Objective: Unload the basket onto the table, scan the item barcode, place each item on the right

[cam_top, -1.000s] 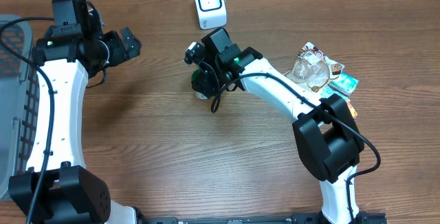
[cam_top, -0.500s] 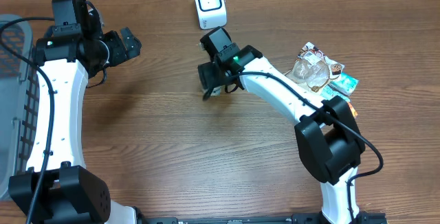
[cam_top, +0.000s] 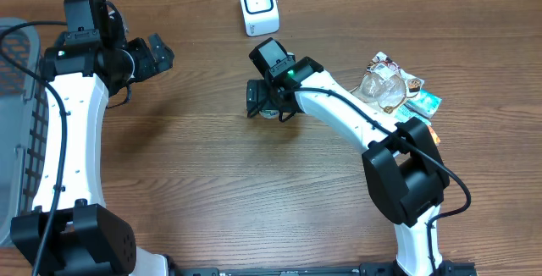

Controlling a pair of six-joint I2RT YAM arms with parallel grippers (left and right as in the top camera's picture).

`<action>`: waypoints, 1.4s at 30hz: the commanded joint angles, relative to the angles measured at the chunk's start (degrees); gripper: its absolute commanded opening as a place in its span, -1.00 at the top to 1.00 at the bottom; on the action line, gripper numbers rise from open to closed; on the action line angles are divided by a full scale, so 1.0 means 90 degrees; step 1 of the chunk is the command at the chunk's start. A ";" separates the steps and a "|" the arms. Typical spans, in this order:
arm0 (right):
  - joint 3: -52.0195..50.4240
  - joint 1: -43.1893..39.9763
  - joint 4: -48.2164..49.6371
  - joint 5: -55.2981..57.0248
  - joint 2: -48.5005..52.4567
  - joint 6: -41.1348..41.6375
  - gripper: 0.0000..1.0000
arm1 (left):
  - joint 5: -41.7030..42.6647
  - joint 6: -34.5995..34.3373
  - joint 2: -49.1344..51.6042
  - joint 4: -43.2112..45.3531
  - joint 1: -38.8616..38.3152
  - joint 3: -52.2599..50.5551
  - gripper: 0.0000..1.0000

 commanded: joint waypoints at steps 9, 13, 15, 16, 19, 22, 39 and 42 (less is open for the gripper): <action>0.0265 -0.0039 0.0177 0.0107 0.0051 -0.2251 -0.57 | -0.0041 -0.0017 0.0017 0.0012 0.0010 0.0036 -0.99; 0.0265 -0.0039 0.0257 0.0056 0.0051 -0.2176 -0.46 | -0.0041 -0.0017 0.0017 0.0012 0.0010 0.0036 -1.00; 0.0265 -0.0039 0.0301 -0.0070 0.0051 -0.2176 -0.43 | -0.0041 -0.0017 0.0017 0.0012 0.0010 0.0036 -0.99; 0.0265 -0.0039 0.0311 -0.0112 0.0051 -0.2176 -0.41 | -0.0041 -0.0017 0.0017 0.0012 0.0010 0.0036 -1.00; 0.0265 -0.0039 0.0306 -0.0180 0.0051 -0.2176 -0.36 | -0.0041 -0.0017 0.0017 0.0012 0.0010 0.0036 -0.99; 0.0265 -0.0039 0.0304 -0.0180 0.0051 -0.2176 -0.37 | -0.0041 -0.0017 0.0017 0.0012 0.0010 0.0036 -1.00; 0.0253 -0.0044 0.0831 -0.0177 0.0053 -0.1715 -0.52 | -0.0041 -0.0017 0.0017 0.0012 0.0010 0.0036 -1.00; 0.0253 -0.0044 0.0833 -0.0175 0.0095 -0.1719 -0.53 | -0.0041 -0.0017 0.0017 0.0012 0.0010 0.0036 -1.00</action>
